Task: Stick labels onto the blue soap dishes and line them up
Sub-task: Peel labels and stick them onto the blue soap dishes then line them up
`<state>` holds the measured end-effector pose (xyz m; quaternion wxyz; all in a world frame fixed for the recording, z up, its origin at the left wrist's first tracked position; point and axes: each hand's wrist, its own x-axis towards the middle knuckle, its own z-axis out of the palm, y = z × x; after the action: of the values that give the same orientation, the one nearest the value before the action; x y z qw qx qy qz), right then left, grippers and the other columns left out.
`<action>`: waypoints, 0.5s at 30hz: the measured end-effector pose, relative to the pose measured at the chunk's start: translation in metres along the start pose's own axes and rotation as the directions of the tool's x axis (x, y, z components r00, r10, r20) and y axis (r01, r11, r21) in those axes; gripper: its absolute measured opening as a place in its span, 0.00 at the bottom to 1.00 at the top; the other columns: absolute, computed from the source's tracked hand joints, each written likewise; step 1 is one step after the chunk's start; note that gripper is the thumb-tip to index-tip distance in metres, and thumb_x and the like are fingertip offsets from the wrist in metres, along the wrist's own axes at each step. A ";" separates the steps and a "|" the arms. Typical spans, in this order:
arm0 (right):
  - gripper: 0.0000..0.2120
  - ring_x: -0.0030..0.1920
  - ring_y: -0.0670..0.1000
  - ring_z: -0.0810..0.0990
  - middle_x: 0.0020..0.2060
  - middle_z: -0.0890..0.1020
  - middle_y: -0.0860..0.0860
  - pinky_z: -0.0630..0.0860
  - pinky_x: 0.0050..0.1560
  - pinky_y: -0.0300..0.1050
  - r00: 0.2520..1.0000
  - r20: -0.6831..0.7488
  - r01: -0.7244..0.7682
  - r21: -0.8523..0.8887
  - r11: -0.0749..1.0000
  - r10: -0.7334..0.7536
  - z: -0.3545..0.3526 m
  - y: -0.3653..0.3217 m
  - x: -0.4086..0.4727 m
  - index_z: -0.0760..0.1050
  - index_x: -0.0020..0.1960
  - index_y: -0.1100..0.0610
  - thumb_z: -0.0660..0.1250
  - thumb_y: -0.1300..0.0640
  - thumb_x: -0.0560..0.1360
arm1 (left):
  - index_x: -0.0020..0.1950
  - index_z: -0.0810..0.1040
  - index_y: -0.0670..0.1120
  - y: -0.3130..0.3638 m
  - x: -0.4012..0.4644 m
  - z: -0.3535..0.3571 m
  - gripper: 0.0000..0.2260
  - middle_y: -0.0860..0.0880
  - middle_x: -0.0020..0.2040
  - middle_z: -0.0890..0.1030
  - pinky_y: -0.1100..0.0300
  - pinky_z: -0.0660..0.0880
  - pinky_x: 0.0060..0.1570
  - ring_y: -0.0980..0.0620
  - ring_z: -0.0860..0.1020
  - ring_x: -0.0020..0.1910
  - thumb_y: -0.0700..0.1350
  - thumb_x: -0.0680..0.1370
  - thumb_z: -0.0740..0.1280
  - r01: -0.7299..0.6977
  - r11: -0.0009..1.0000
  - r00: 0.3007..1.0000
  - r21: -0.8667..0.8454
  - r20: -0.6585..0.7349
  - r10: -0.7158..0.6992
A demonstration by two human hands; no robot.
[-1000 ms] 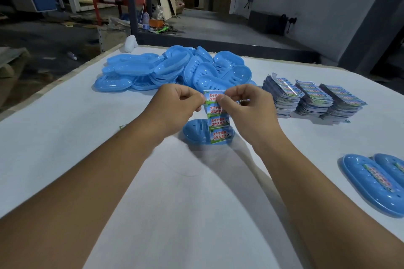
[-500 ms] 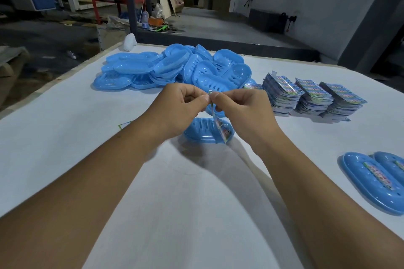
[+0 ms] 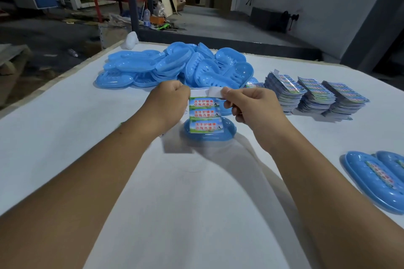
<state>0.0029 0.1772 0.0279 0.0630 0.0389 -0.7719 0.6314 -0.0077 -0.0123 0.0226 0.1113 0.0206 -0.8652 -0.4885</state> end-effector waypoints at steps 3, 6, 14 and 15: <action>0.13 0.30 0.43 0.73 0.32 0.83 0.47 0.73 0.35 0.39 0.998 0.027 -0.056 0.063 0.996 0.055 0.000 0.000 0.000 0.85 0.36 0.56 0.74 0.51 0.76 | 0.35 0.65 0.45 -0.005 0.008 -0.006 0.14 0.50 0.33 0.73 0.57 0.66 0.33 0.49 0.73 0.35 0.43 0.82 0.56 -0.031 0.989 1.000 0.145 0.011 0.029; 0.11 0.30 0.44 0.71 0.32 0.81 0.48 0.70 0.32 0.37 0.991 0.067 -0.121 0.151 0.981 0.112 0.000 0.001 0.001 0.85 0.38 0.57 0.74 0.52 0.76 | 0.40 0.65 0.43 -0.008 0.012 -0.013 0.12 0.48 0.42 0.69 0.57 0.65 0.42 0.48 0.69 0.44 0.36 0.80 0.63 -0.213 0.797 0.977 0.565 0.136 0.165; 0.08 0.29 0.45 0.71 0.31 0.78 0.47 0.67 0.27 0.37 0.960 0.113 -0.278 0.274 0.921 0.257 -0.006 0.005 0.006 0.86 0.39 0.55 0.75 0.53 0.74 | 0.44 0.68 0.41 -0.013 0.020 -0.027 0.08 0.42 0.49 0.73 0.58 0.64 0.44 0.46 0.71 0.47 0.32 0.81 0.59 -0.186 0.716 0.978 0.673 0.193 0.072; 0.07 0.29 0.44 0.71 0.31 0.78 0.46 0.67 0.26 0.36 0.958 0.107 -0.284 0.276 0.918 0.264 -0.007 0.006 0.007 0.86 0.40 0.55 0.75 0.53 0.74 | 0.46 0.70 0.41 -0.015 0.021 -0.030 0.08 0.43 0.48 0.74 0.57 0.66 0.44 0.47 0.71 0.46 0.32 0.82 0.58 -0.161 0.708 0.982 0.687 0.186 0.042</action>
<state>-0.0042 0.1849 0.0248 -0.0585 -0.0394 -0.6712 0.7379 -0.0226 -0.0486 0.0282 0.0538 -0.0248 -0.9912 -0.1183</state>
